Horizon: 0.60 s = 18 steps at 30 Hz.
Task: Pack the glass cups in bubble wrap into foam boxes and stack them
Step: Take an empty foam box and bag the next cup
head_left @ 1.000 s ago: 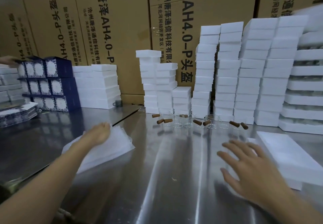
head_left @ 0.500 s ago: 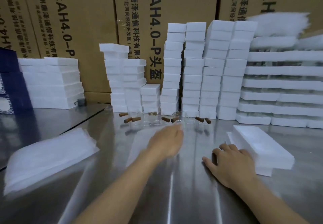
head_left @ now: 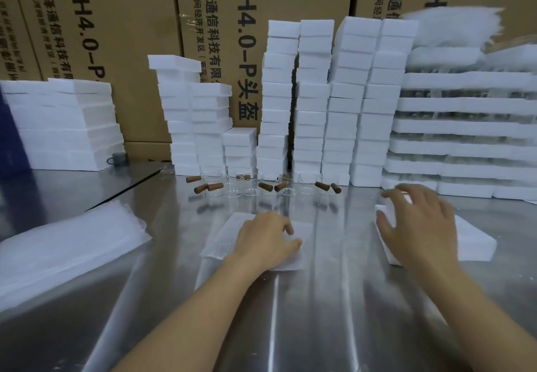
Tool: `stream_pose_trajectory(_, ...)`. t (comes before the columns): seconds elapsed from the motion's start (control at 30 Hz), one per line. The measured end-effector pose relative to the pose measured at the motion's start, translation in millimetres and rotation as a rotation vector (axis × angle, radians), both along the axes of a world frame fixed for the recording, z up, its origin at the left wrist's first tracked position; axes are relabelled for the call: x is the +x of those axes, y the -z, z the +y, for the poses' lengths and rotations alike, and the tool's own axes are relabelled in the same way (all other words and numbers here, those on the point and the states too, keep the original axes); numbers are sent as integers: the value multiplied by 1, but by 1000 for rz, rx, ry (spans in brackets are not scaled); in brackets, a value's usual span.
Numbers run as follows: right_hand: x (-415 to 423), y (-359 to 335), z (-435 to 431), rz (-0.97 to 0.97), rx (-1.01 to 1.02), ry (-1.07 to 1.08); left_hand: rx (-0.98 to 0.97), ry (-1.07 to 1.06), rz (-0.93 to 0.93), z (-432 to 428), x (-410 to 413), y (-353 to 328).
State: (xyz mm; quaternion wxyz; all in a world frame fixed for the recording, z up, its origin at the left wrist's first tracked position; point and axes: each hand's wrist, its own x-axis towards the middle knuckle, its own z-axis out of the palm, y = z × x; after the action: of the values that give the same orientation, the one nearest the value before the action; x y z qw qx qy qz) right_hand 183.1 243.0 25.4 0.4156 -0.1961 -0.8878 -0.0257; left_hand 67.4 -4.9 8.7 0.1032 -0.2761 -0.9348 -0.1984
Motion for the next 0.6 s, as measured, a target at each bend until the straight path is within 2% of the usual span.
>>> stream_pose_trajectory(0.07,6,-3,9,-46,-53,109,21,-10,44,-1,0,-1)
stream_pose_trajectory(0.13,9,-5,14,-170,-119,212,25,-27,75,-1,-1,-2)
stream_pose_trajectory(0.2,10,-7,17,-242,-139,247,29,-40,72,0,-2,-2)
stream_pose_trajectory(0.37,5,-5,19,-189,-48,229,5,-15,-47,1,-3,3)
stream_pose_trajectory(0.53,-1,7,23,-307,-37,266,7,-25,-19,1,-4,4)
stream_pose_trajectory(0.6,-1,12,25,-210,-2,245,12,-30,-14,1,-3,4)
